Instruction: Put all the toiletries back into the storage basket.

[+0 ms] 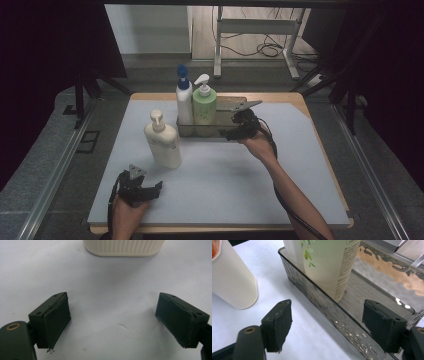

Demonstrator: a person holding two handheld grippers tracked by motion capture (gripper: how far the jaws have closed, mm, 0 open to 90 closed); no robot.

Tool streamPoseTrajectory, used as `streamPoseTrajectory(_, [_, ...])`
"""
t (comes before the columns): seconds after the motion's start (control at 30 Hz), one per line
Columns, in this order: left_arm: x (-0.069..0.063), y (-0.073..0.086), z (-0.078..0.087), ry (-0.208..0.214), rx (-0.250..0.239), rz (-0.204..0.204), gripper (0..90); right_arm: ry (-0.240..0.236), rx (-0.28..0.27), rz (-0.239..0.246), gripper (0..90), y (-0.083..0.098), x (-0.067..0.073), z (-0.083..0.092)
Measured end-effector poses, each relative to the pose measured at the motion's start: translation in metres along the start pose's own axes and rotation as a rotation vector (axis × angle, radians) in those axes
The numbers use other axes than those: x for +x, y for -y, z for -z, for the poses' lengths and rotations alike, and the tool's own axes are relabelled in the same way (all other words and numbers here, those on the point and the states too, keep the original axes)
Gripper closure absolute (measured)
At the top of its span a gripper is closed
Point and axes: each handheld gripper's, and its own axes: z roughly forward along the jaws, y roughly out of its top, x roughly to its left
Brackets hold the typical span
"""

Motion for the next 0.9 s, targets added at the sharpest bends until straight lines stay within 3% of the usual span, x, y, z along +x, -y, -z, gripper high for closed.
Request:
streamPoseTrajectory(0.4, [0.0, 0.0, 0.0, 0.0, 0.0, 0.0, 11.7, 0.002, 0.01, 0.046, 14.4, 0.013, 0.009, 0.013])
streamPoseTrajectory(0.57, [0.0, 0.0, 0.0, 0.0, 0.0, 0.0, 11.7, -0.019, 0.011, 0.052, 13.4, 0.02, 0.013, 0.016])
streamPoseTrajectory(0.9, [0.0, 0.0, 0.0, 0.0, 0.0, 0.0, 11.7, -0.02, 0.028, 0.059, 7.8, 0.036, 0.015, 0.027])
